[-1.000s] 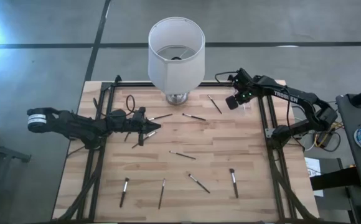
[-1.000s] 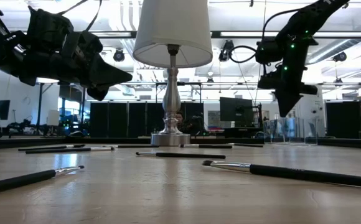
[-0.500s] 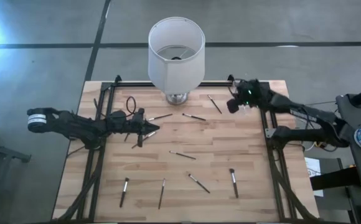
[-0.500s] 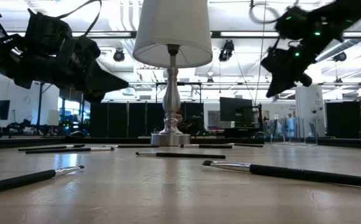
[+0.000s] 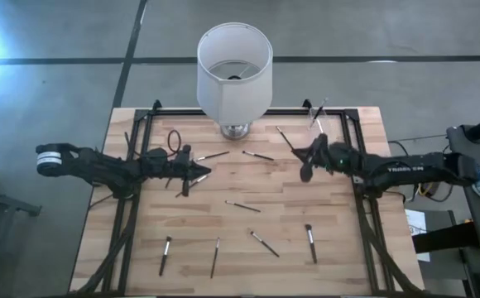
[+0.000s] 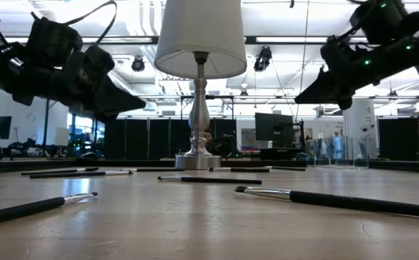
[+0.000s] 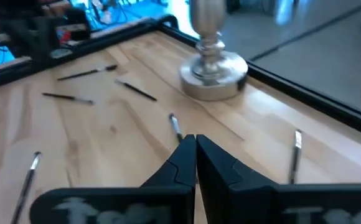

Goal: Put items in baskets/containers
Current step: Put the eyeshadow brush into the transparent organizer

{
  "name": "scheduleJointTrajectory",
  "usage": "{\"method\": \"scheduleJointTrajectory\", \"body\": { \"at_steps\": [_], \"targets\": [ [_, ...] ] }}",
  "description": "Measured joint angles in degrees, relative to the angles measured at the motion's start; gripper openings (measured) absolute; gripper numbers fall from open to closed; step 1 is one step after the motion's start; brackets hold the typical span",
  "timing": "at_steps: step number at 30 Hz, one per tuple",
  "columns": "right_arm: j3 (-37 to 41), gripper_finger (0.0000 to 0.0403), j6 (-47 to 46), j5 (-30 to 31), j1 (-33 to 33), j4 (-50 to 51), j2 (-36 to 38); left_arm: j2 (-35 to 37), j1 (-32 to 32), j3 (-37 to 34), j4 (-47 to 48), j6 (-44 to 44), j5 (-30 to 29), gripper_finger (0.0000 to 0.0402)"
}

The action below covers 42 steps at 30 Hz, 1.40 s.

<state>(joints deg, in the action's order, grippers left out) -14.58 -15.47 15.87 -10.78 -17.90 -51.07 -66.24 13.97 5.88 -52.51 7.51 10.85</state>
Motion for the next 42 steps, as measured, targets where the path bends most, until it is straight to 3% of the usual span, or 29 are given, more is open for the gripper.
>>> {"method": "scheduleJointTrajectory", "body": {
  "at_steps": [3, 6, 13, 18, 29, 42],
  "targets": [
    [0.8, 0.0008, 0.1, 6.7, 7.2, -4.2, -2.4, 0.0, -1.2, -0.1, 2.8, 0.0, 0.0, 0.0000],
    [0.8, 0.0008, 0.8, 11.7, 13.1, -6.2, -5.0, 0.0, -3.1, 1.2, 12.7, 0.0, -1.0, 0.0000],
    [1.0, 0.0009, -0.2, 17.3, 19.3, -8.9, -11.7, 0.0, -9.0, 10.9, 47.4, 7.9, -21.6, 0.0002],
    [1.0, 0.0009, -0.1, 17.4, 19.6, -12.5, -17.0, 0.0, -11.2, 16.6, 57.9, 13.2, -23.8, 0.0023],
    [1.0, 0.0009, 2.6, 17.1, 19.6, -21.0, -25.6, -1.9, -10.9, 18.8, 60.1, 19.0, -23.1, 0.0107],
    [1.0, 0.0009, 2.4, 15.2, 21.2, -22.0, -25.5, -13.5, -9.8, 21.9, 55.7, 16.7, -26.1, 0.0115]
  ]
}}
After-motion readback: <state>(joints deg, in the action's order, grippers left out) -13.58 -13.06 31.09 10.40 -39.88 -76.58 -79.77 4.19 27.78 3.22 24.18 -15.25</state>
